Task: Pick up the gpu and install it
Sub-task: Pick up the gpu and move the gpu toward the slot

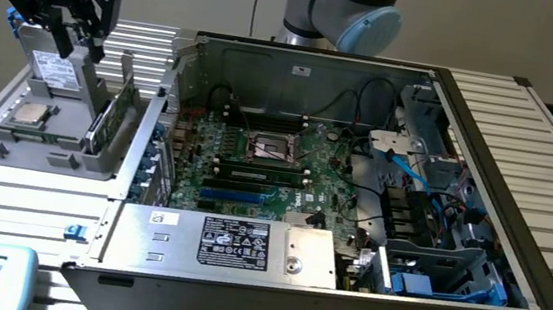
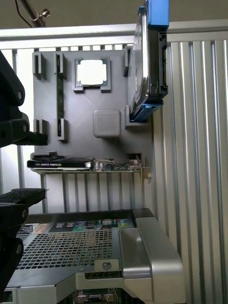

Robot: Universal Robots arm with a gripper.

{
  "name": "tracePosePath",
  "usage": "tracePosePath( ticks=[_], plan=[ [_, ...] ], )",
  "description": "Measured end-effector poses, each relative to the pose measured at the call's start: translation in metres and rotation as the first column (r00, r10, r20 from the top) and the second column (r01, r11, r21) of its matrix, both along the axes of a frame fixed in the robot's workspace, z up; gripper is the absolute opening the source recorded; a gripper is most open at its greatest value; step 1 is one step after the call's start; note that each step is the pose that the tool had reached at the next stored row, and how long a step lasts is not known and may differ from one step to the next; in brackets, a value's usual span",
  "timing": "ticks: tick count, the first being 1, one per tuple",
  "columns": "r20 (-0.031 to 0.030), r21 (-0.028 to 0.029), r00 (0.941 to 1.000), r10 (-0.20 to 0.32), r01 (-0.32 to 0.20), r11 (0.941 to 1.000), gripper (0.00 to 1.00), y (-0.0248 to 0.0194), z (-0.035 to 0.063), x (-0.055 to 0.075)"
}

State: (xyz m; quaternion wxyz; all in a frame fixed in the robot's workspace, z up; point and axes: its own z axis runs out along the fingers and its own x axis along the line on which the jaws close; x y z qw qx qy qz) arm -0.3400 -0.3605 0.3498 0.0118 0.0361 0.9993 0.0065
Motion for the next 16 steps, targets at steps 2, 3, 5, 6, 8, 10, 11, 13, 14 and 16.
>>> tracePosePath(
  ticks=[2, 3, 5, 6, 8, 10, 11, 13, 14, 16],
  plan=[
    [0.0, 0.0, 1.0, 0.0, 0.0, 1.0, 0.49, 0.0, -0.0036, 0.001],
    [-0.0001, -0.0001, 1.0, 0.0, 0.0, 1.0, 0.49, 0.0002, -0.0054, 0.001],
    [-0.0002, -0.0002, 1.0, 0.0, 0.0, 1.0, 0.49, 0.0008, -0.0089, 0.002],
    [-0.0002, -0.0002, 1.0, 0.0, 0.0, 1.0, 0.49, 0.0012, -0.0107, 0.002],
    [0.0, 0.0, 1.0, 0.0, 0.0, 1.0, 0.49, 0.0021, -0.0144, 0.002],
    [-0.0002, -0.0001, 1.0, 0.0, 0.0, 1.0, 0.49, 0.0029, -0.0181, 0.002],
    [-0.0001, -0.0001, 1.0, 0.0, 0.0, 1.0, 0.49, 0.0033, -0.0199, 0.002],
    [-0.0001, -0.0001, 1.0, 0.0, 0.0, 1.0, 0.49, 0.0041, -0.0235, 0.002],
    [-0.0002, -0.0002, 1.0, 0.0, 0.0, 1.0, 0.49, 0.0045, -0.0253, 0.002],
    [0.0, -0.0001, 1.0, 0.0, 0.0, 1.0, 0.49, 0.0054, -0.0289, 0.002]
  ],
)
